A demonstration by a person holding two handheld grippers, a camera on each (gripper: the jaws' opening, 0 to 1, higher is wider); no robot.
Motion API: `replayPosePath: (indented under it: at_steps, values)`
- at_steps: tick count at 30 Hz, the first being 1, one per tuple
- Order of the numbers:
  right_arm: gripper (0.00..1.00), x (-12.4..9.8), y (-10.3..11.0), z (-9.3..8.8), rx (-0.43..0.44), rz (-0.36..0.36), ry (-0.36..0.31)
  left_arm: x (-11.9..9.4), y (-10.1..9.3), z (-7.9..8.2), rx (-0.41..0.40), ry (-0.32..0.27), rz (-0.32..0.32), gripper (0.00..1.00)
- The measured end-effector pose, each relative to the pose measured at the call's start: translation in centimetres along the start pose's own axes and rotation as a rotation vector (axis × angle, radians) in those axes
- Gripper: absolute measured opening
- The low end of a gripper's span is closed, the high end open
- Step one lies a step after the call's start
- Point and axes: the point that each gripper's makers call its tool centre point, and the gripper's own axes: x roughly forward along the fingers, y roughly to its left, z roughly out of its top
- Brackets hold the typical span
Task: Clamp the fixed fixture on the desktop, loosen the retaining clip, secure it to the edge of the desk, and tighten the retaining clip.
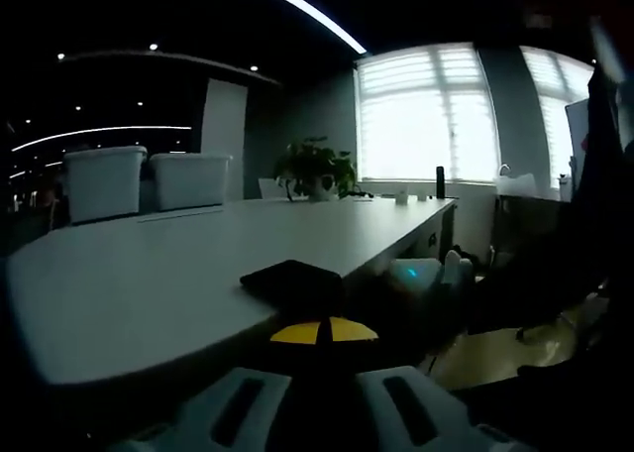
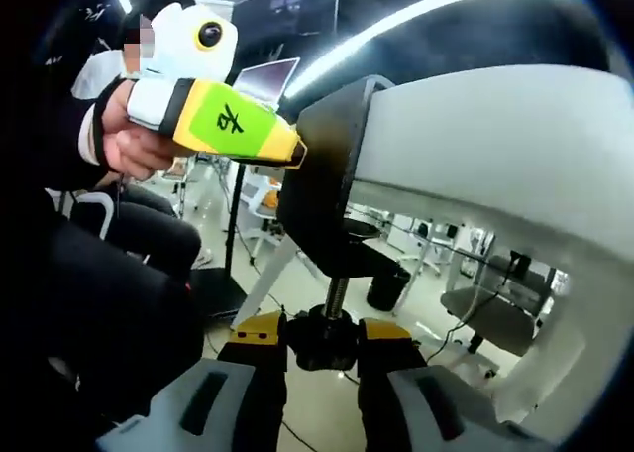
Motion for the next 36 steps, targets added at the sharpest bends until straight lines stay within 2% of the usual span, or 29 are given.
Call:
replayPosePath:
  at_steps: [2, 4, 6, 7, 9, 10, 14, 17, 20, 22, 23, 24, 27, 29, 30, 31, 36]
  values:
    - [0.26, 0.1, 0.0, 0.1, -0.024, -0.002, 0.004, 0.0, 0.0, 0.0, -0.005, 0.001, 0.003, 0.01]
    - [0.28, 0.1, -0.2, -0.2, -0.13, -0.053, 0.04, 0.0, 0.0, -0.1, -0.011, -0.001, 0.005, 0.01]
    - [0.31, -0.1, -1.0, -1.8, -0.133, -0.159, 0.154, 0.1, 0.0, -0.1, -0.014, -0.006, 0.009, 0.01]
    - [0.32, -0.3, -1.1, -2.0, -0.115, -0.184, 0.168, 0.0, 0.0, -0.1, -0.014, -0.008, 0.012, 0.01]
    - [0.34, -1.1, -1.3, -1.3, 0.019, -0.283, 0.129, 0.0, -0.1, -0.1, -0.011, -0.009, 0.017, 0.01]
    - [0.38, -1.5, -1.4, -1.8, 0.055, -0.309, 0.162, 0.0, 0.0, -0.1, -0.007, -0.009, 0.019, 0.01]
    - [0.52, -2.2, -1.3, -1.6, 0.213, -0.447, 0.158, -0.1, 0.1, -0.1, -0.018, -0.02, 0.011, 0.01]
    - [0.51, -2.5, -1.4, -1.1, 0.205, -0.54, 0.163, -0.1, 0.0, -0.1, -0.017, -0.027, 0.008, 0.01]
    - [0.45, -2.7, -1.9, -1.1, 0.266, -0.674, 0.173, -0.1, 0.0, -0.1, -0.007, -0.029, 0.003, 0.01]
    - [0.42, -2.6, -1.7, -1.1, 0.266, -0.72, 0.176, -0.2, -0.1, 0.0, -0.006, -0.031, -0.003, 0.01]
    - [0.41, -2.8, -1.7, -1.3, 0.303, -0.756, 0.172, -0.2, 0.0, 0.0, -0.007, -0.034, -0.007, 0.01]
    - [0.41, -2.6, -1.5, -1.7, 0.345, -0.773, 0.179, -0.2, 0.0, 0.0, -0.013, -0.035, -0.013, 0.01]
    - [0.4, -2.1, -1.1, -2.1, 0.367, -0.788, 0.194, -0.2, -0.1, 0.0, -0.005, -0.035, -0.023, 0.01]
    - [0.3, -1.8, -1.1, -2.3, 0.418, -0.799, 0.178, -0.2, -0.1, 0.0, -0.004, -0.038, -0.025, 0.01]
    - [0.26, -2.2, -1.4, -2.0, 0.42, -0.814, 0.168, -0.3, -0.1, 0.1, -0.007, -0.041, -0.026, 0.01]
    - [0.27, -2.5, -1.8, -1.6, 0.363, -0.838, 0.172, -0.3, -0.1, 0.1, -0.011, -0.042, -0.026, 0.01]
    - [0.24, -2.0, -1.4, -1.5, 0.332, -0.787, 0.197, -0.3, -0.2, 0.1, -0.016, -0.047, -0.012, 0.01]
